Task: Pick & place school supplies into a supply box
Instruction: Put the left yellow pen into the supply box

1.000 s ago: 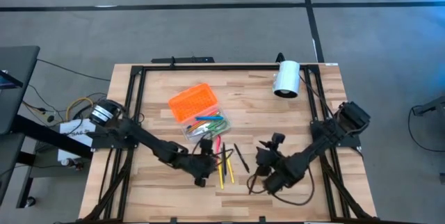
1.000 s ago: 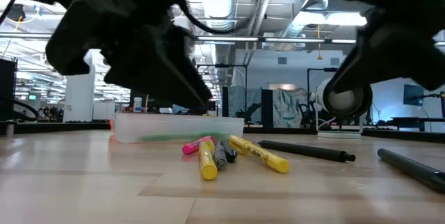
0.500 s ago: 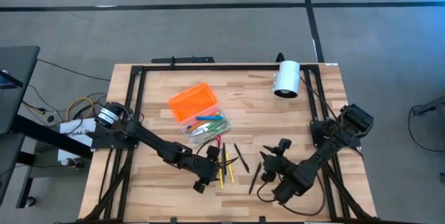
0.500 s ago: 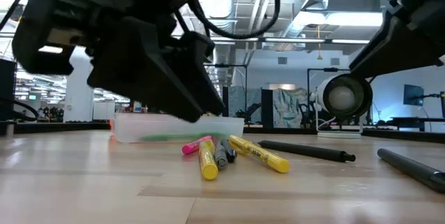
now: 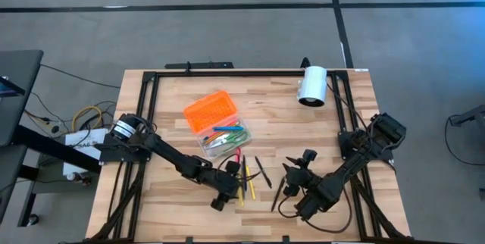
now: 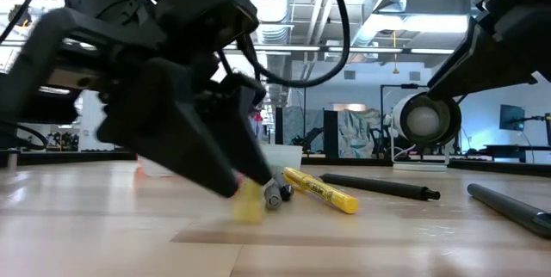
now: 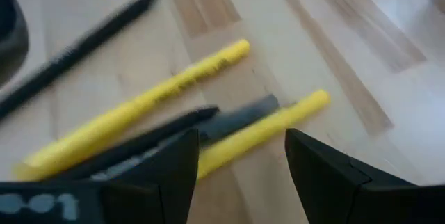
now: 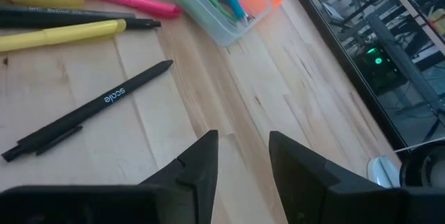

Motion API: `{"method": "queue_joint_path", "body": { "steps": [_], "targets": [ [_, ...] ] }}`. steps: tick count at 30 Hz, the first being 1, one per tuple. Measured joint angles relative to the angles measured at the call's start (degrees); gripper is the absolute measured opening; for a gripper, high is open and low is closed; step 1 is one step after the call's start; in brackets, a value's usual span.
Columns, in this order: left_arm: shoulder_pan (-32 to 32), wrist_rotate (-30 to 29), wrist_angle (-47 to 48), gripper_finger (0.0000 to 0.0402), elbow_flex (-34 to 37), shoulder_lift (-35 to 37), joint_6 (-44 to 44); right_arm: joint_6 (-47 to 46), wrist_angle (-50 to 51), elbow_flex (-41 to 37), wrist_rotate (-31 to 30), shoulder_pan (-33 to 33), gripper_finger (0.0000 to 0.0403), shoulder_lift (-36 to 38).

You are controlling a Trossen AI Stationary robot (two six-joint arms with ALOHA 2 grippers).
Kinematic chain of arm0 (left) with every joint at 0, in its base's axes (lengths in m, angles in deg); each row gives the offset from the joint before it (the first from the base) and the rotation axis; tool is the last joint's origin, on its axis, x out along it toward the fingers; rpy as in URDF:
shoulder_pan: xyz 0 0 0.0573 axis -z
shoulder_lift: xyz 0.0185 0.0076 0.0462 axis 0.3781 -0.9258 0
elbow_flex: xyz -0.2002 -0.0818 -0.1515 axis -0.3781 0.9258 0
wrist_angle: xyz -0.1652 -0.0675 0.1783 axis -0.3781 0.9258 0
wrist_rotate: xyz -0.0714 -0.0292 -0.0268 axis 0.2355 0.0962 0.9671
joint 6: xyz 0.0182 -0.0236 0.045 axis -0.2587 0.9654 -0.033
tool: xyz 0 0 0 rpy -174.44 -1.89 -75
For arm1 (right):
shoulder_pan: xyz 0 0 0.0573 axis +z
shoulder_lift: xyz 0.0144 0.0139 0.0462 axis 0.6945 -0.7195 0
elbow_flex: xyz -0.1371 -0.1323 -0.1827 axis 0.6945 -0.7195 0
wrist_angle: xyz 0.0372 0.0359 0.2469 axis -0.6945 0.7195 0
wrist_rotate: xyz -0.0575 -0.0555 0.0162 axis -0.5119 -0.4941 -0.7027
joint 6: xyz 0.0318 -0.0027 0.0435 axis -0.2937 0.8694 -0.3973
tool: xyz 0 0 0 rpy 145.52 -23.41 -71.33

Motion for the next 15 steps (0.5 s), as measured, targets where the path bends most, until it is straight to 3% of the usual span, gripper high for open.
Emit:
{"method": "queue_joint_path", "body": {
  "steps": [10, 15],
  "targets": [
    [2.15, 5.89, 11.81, 0.0204, -0.23, 2.12, 7.14, 0.46, 0.77, 0.0, 0.09, -0.02, 0.0122, 0.0],
    [4.94, 3.92, 17.82, 0.0204, 0.01, 4.91, 9.17, 0.46, 0.96, 0.0, -0.43, -0.31, 0.0122, 0.0]
  ]
}}
